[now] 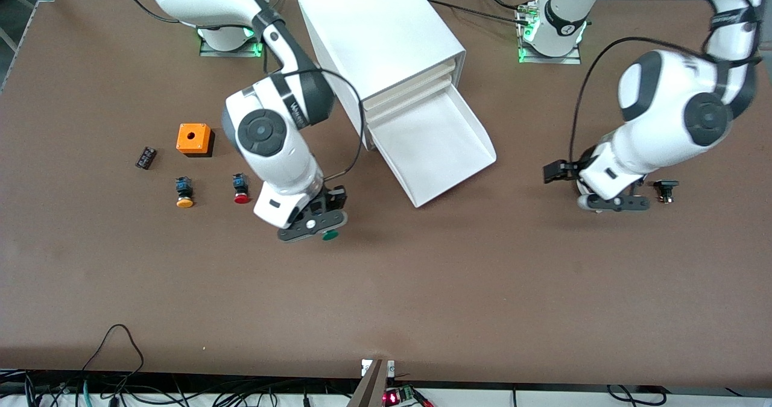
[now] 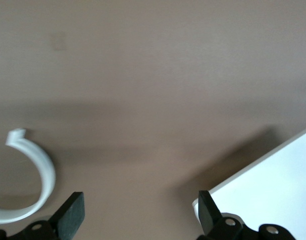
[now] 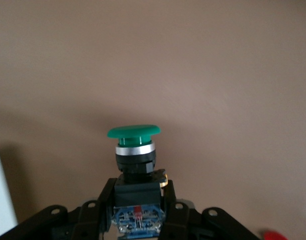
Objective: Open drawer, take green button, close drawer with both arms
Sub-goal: 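Carry the button with the right gripper while the left gripper shuts the drawer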
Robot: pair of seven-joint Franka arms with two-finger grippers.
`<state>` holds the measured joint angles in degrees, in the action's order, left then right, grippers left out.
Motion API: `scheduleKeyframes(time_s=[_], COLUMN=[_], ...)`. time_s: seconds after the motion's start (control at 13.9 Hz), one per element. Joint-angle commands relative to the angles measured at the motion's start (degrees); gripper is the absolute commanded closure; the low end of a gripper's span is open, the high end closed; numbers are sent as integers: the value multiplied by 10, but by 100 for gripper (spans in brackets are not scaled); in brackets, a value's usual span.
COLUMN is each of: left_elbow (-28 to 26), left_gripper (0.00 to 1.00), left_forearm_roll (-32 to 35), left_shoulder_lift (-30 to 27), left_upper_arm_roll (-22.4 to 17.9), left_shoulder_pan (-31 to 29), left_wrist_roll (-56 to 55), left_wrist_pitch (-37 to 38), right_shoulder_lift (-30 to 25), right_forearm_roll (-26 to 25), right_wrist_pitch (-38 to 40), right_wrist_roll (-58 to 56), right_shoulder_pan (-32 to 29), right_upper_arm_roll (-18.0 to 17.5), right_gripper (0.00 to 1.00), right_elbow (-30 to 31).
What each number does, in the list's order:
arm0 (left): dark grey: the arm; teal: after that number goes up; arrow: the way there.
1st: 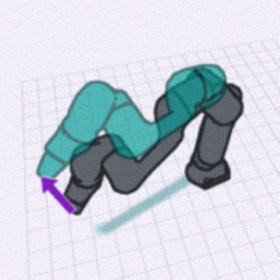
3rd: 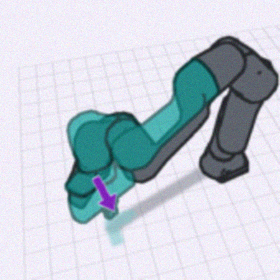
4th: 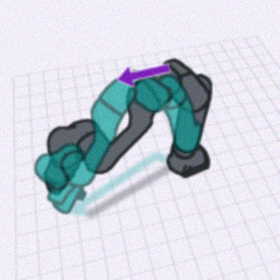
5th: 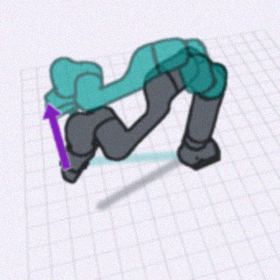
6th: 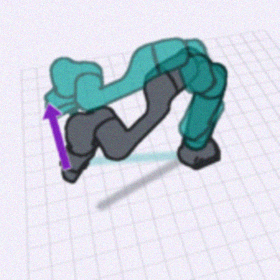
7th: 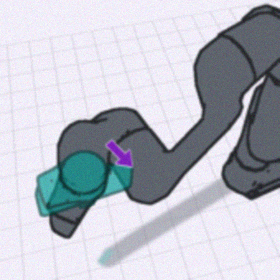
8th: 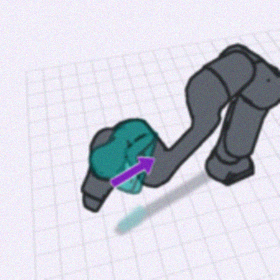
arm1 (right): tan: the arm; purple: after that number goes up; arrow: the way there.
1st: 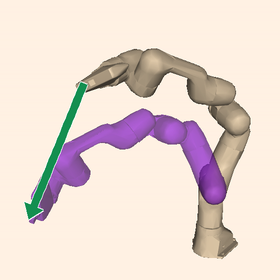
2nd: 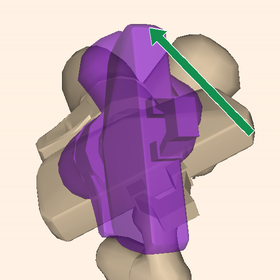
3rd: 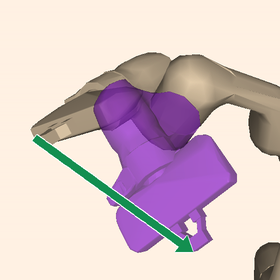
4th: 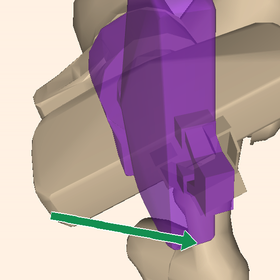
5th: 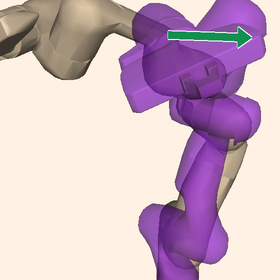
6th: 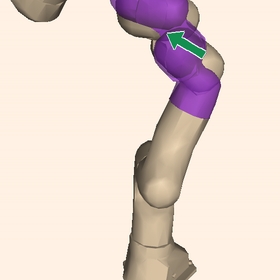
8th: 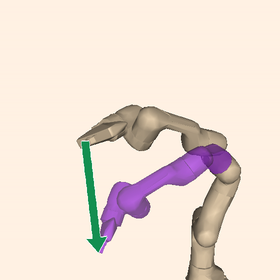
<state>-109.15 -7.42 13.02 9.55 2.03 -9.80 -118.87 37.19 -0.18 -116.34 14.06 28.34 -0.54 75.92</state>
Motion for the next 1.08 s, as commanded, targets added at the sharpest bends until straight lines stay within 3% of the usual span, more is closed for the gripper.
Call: scheduleKeyframes(time_s=[0.0, 0.29, 0.43, 0.79, 1.01], left_elbow=[-36, -32, -30, -29, -39], left_gripper=[0, 0, 0, 0, 0], left_forearm_roll=[-8, -1, -1, -4, -1], left_shoulder_lift=[16, 79, 115, 180, 169], left_upper_arm_roll=[31, 31, 29, 18, 17], left_shoulder_pan=[12, 82, 104, 152, 168], left_wrist_roll=[-92, -251, -297, -332, -326], left_wrist_pitch=[-72, -122, -160, -264, -259], right_shoulder_lift=[-63, -98, -118, -138, -134], right_forearm_roll=[-10, -33, -33, -32, -33], right_wrist_pitch=[10, -19, -81, -207, -277], right_wrist_roll=[27, 31, 31, 68, 98], right_shoulder_pan=[-27, -46, -47, -46, -46], right_upper_arm_roll=[-6, -6, -7, -13, -13], right_gripper=[68, 69, 69, 71, 71], right_elbow=[128, 236, 298, 398, 449])
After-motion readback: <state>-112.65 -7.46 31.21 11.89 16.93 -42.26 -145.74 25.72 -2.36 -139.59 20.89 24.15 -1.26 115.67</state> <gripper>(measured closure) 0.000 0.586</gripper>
